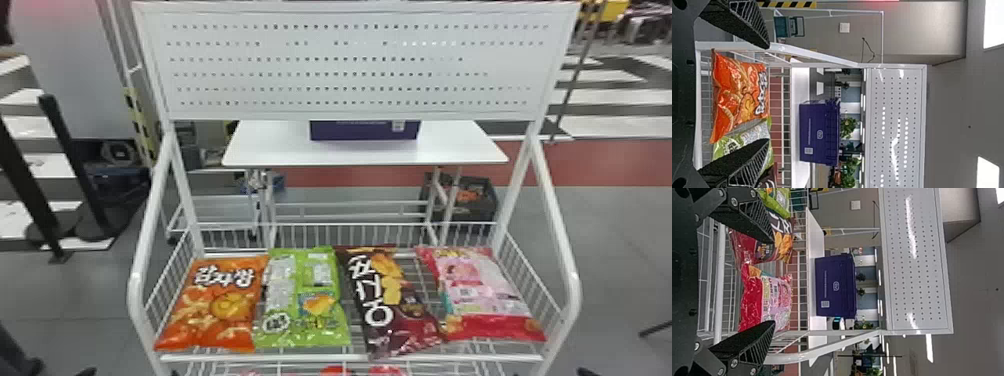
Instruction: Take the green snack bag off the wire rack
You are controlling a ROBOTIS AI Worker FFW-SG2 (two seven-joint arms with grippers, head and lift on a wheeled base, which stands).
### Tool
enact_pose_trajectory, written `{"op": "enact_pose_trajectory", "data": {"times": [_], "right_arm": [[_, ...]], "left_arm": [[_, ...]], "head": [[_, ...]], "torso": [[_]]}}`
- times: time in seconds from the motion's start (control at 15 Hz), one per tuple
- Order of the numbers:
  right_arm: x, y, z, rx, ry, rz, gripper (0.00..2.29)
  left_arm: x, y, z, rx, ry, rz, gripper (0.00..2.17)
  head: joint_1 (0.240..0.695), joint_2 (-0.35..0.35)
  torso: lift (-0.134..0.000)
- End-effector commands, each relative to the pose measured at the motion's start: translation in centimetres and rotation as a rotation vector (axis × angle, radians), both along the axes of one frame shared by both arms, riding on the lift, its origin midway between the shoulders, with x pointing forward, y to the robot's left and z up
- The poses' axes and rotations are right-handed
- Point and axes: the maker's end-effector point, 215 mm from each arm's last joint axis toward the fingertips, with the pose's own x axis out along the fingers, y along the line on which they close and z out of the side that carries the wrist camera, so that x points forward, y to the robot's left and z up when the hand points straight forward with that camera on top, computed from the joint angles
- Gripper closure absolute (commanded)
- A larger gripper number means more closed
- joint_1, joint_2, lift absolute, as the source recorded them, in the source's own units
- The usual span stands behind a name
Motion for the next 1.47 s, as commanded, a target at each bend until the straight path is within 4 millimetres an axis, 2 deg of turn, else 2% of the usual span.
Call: {"op": "enact_pose_trajectory", "data": {"times": [0.0, 0.47, 0.53, 0.6, 0.8, 0.93, 1.07, 1.2, 1.4], "right_arm": [[-0.1, 0.0, 0.1, 0.000, -0.002, -0.001, 0.17], [-0.1, 0.0, 0.3, 0.001, -0.008, 0.001, 0.17], [-0.1, -0.1, 0.4, 0.000, -0.009, 0.000, 0.17], [-0.1, 0.0, 0.3, 0.001, -0.008, 0.001, 0.17], [-0.1, 0.3, 0.3, 0.005, -0.007, 0.002, 0.17], [0.0, 0.2, 0.2, 0.003, -0.008, 0.000, 0.17], [0.0, 0.2, 0.2, 0.003, -0.009, -0.004, 0.17], [0.0, 0.3, 0.0, 0.000, -0.006, -0.008, 0.17], [0.1, 0.3, -0.3, -0.002, -0.002, -0.010, 0.17]], "left_arm": [[0.0, 0.0, 0.0, 0.000, -0.001, -0.002, 0.03], [-0.1, -0.2, 0.1, -0.004, -0.001, -0.003, 0.03], [0.1, -0.4, -0.1, -0.007, 0.004, -0.007, 0.03], [0.6, -1.3, -0.8, -0.006, 0.024, -0.030, 0.05], [4.7, -5.7, -3.5, 0.013, 0.095, -0.092, 0.05], [7.7, -8.4, -4.5, 0.030, 0.131, -0.128, 0.05], [10.3, -11.0, -4.5, 0.022, 0.127, -0.158, 0.05], [12.8, -13.1, -5.8, 0.018, 0.160, -0.179, 0.09], [14.9, -15.5, -7.2, 0.012, 0.200, -0.215, 0.11]], "head": [[0.499, 0.000], [0.499, 0.000], [0.499, 0.000], [0.499, 0.000], [0.499, 0.000], [0.499, 0.000], [0.499, 0.000], [0.499, 0.000], [0.499, 0.000]], "torso": [[0.000], [0.000], [0.000], [0.000], [0.000], [0.000], [0.000], [0.000], [0.000]]}}
